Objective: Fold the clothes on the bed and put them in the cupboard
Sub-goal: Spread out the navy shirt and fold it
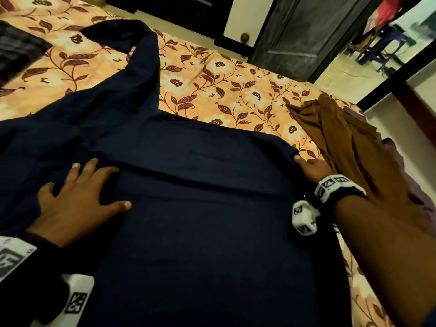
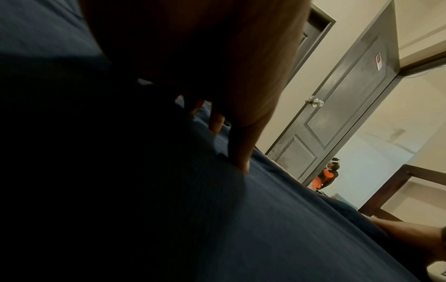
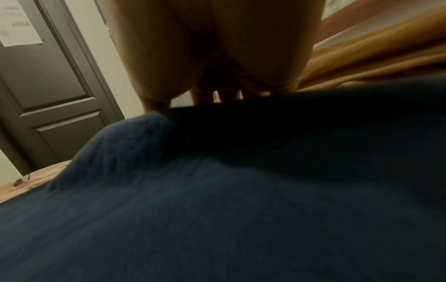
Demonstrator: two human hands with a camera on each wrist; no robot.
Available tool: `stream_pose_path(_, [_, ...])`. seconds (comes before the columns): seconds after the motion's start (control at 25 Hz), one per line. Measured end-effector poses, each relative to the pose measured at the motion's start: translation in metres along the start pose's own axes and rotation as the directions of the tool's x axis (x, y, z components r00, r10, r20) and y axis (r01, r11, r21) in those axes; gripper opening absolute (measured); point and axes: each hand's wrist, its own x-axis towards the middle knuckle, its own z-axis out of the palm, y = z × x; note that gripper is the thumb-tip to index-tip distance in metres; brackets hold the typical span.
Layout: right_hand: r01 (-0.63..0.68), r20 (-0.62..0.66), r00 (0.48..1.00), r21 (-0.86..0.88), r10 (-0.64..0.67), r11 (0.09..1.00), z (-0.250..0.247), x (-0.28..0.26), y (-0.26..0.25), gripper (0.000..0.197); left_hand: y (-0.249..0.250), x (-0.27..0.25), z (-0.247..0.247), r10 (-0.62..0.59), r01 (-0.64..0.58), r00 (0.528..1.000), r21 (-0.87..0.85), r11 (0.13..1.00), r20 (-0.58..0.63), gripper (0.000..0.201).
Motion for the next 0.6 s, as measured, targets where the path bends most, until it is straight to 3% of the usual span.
stream_pose_path(0.08, [-0.003, -0.03, 1.0, 0.027, 0.004, 1.0, 0.009, 0.019, -0.013, 0.054, 0.003, -0.003, 0.001, 0.005, -0.005, 0.999, 0.002, 1.0, -0.035, 0.089])
stream_pose_path(0.2, [-0.024, 0.014, 1.0, 0.038, 0.023, 0.999, 0.018, 0.045, -0.019, 0.035, 0.006, -0.005, -0.001, -0.006, 0.006, 1.0, -0.008, 1.0, -0.031, 0.095])
stream_pose_path(0.32, [-0.009, -0.006, 1.0, -0.141, 0.008, 0.99, 0.012, 0.07, -0.03, 0.025, 0.004, -0.003, -0.002, -0.013, 0.012, 1.0, -0.05, 0.999, -0.012, 0.105])
stream_pose_path(0.48, [0.048, -0.064, 0.996, -0.174, -0.06, 0.984, -0.001, 0.097, -0.043, 0.04, 0.016, -0.007, -0.007, -0.053, 0.053, 0.999, 0.022, 0.998, 0.004, 0.092])
stream_pose_path(0.6, [0.13, -0.224, 0.961, -0.16, -0.164, 0.979, -0.001, 0.065, -0.045, 0.03, 0.025, -0.008, -0.01, -0.084, 0.085, 0.996, 0.052, 0.995, -0.017, 0.085])
